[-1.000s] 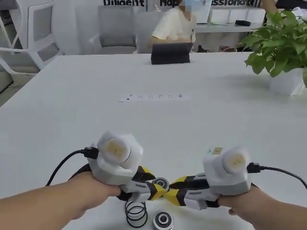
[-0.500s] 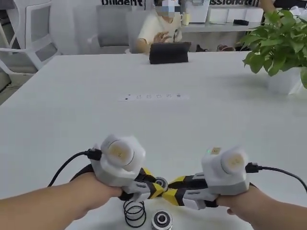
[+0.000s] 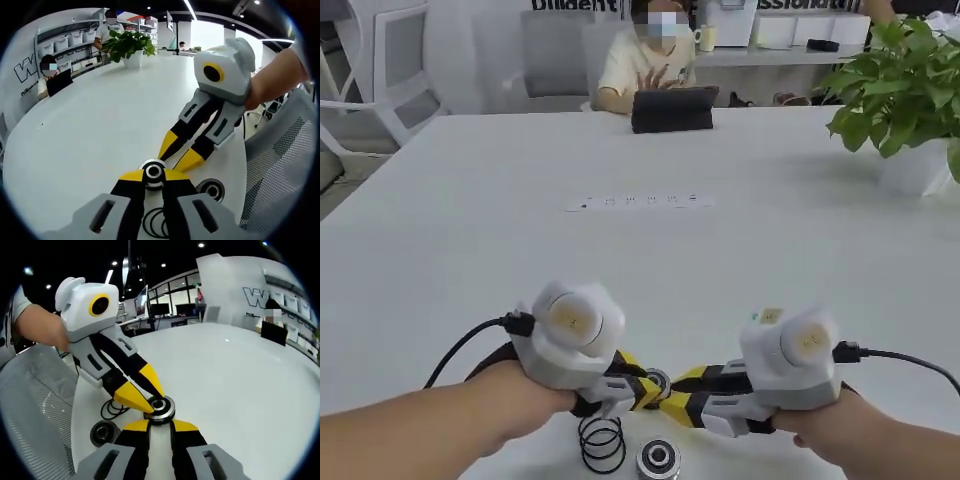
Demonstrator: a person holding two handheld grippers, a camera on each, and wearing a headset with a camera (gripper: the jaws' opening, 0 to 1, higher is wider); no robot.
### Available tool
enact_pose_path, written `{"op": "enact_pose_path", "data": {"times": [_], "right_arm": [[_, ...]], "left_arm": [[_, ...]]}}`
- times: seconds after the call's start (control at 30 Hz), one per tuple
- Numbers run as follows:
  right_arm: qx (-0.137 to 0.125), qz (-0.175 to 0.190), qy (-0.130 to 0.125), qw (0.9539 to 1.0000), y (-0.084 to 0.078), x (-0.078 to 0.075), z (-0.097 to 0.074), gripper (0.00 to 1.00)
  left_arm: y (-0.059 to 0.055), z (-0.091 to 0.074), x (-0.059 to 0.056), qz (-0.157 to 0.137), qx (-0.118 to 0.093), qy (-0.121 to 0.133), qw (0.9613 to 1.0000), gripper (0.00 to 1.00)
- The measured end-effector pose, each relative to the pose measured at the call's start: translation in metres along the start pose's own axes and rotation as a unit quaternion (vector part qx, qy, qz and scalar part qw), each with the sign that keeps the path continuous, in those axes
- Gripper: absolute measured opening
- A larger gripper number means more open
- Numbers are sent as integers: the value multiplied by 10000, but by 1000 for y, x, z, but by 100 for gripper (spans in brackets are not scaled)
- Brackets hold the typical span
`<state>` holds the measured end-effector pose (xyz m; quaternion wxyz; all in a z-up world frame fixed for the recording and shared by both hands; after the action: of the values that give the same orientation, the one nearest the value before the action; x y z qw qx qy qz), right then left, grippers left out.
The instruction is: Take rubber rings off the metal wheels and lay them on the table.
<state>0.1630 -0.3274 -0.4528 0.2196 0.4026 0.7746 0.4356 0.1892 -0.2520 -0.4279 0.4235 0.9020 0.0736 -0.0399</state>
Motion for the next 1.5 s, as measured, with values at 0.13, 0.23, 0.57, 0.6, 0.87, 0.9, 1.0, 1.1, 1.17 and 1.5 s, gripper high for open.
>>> {"op": "enact_pose_path", "data": {"times": [0.13, 0.23, 0.57, 0.6, 0.87, 0.9, 1.0, 1.1, 1.17, 1.5], "right_arm": [[73, 190, -54, 9998, -4, -5, -1, 0], [39, 342, -38, 9994, -4, -5, -1, 0], [127, 1251, -131, 9920, -4, -8, 0, 0], [116, 1424, -132, 9896, -5, -8, 0, 0], [77, 1760, -152, 9842, -5, -10, -2, 0], [80, 1783, -152, 9838, -5, -10, -2, 0], [68, 1810, -154, 9833, -5, -9, -3, 0], [50, 1868, -134, 9823, -5, -9, -3, 0], [37, 1901, -121, 9817, -5, -9, -4, 0], [-106, 2489, -36, 9685, -1, -13, -6, 0]], "left_arm": [[0, 1, 0, 4, -4, 2, 10000, 7], [0, 1, 0, 5, -1, 7, 10000, 7], [0, 2, -1, 20, -17, 89, 10000, 7], [0, 2, -1, 22, -20, 92, 10000, 7], [0, 2, -1, 35, -30, 106, 9999, 7], [0, 2, -1, 35, -31, 109, 9999, 7], [0, 2, -2, 29, -31, 120, 9999, 7], [0, 2, -2, 58, -12, 117, 9999, 7], [0, 2, -2, 69, -3, 112, 9999, 7], [-1, 1, -3, 89, 20, 90, 9999, 7]]}}
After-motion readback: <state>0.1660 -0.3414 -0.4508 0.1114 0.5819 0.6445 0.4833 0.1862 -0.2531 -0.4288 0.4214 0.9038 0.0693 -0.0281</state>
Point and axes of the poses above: the centre of the closed fingertips' face, and the gripper's own axes: z roughly forward along the fingers, x roughly to its left, y roughly out of its top, the point moved 5 cm from there along -z, roughly backward along the fingers, and after that the axes turned 15 degrees about -y, right-handed, at the moved point
